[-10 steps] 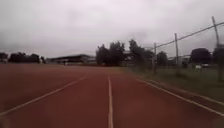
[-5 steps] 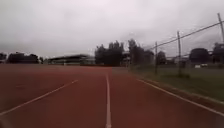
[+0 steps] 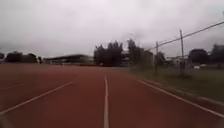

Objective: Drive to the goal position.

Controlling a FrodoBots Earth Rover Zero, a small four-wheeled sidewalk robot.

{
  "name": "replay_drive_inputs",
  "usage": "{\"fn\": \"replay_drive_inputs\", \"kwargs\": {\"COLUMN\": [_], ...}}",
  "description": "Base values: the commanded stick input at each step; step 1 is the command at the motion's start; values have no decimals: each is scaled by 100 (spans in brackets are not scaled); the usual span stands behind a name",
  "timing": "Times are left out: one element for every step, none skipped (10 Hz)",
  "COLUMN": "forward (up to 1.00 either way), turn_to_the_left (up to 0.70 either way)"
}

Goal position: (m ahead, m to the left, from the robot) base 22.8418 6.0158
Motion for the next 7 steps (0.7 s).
{"fn": "replay_drive_inputs", "kwargs": {"forward": [70,70,70,70,70,70,70], "turn_to_the_left": [0,0,0,0,0,0,0]}}
